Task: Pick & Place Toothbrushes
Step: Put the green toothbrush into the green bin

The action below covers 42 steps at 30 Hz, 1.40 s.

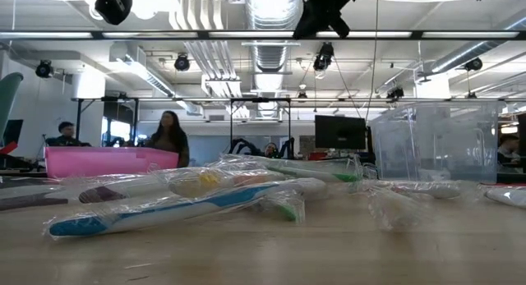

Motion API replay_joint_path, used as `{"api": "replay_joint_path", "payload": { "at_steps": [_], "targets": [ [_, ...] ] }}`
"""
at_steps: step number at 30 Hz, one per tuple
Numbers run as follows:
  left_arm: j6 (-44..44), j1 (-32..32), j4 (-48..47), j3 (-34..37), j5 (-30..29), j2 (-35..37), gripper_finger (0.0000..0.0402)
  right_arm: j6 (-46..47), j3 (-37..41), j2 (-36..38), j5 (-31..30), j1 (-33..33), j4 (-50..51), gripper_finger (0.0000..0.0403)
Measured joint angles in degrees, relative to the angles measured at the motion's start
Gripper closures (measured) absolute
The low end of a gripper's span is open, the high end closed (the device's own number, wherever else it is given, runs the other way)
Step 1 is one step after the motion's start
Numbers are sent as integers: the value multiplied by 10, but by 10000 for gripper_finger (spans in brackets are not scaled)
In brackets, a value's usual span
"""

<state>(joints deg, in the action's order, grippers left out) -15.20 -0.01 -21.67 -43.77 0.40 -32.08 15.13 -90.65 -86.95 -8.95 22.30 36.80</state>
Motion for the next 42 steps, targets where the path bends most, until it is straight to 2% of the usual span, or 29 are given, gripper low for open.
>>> {"api": "replay_joint_path", "payload": {
  "at_steps": [10,19,26,32,42],
  "targets": [
    [0,0,0,0,0,0,362,-31,-12,-51,0,-22,14,394],
    [0,0,0,0,0,0,362,-85,-56,-117,0,-72,115,394],
    [0,0,0,0,0,0,362,-55,-105,-162,-2,-91,223,394],
    [0,0,0,0,0,0,362,-52,-128,-191,-2,-124,277,394],
    [0,0,0,0,0,0,362,17,-108,-198,-2,-199,269,394]
  ]
}}
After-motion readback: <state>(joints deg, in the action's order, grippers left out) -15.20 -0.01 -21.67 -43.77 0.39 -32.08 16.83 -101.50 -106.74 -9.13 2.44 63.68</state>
